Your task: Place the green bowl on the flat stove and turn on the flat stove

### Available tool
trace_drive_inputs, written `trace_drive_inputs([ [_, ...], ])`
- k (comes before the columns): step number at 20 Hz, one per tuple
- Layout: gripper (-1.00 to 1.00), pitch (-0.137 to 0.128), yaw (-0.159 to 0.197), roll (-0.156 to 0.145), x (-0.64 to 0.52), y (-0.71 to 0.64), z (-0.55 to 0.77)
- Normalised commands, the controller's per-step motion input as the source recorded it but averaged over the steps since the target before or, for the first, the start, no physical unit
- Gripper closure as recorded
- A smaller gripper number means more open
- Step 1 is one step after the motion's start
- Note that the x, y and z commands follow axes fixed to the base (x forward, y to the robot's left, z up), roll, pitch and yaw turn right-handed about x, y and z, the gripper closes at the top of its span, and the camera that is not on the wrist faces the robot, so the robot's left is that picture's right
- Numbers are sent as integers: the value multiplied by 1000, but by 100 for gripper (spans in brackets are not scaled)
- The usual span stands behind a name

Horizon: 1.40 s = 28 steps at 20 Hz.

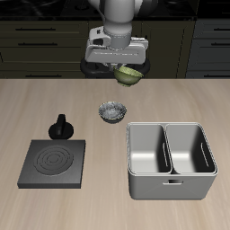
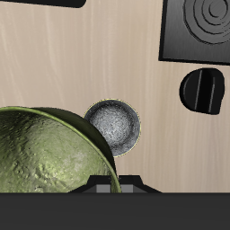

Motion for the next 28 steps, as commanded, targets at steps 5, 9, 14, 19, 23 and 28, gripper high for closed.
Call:
trace_drive_inputs([
  [5, 100, -5, 2, -12, 29, -322, 48],
  [9, 100, -39, 9, -21, 155, -520, 200],
  [14, 100, -6, -8, -60, 186, -521, 131],
  [19, 100, -27, 46, 7, 204, -373, 120],
  [23, 100, 25, 5, 16, 334, -332, 77],
  [28, 100, 1, -49, 13, 324, -232, 84],
])
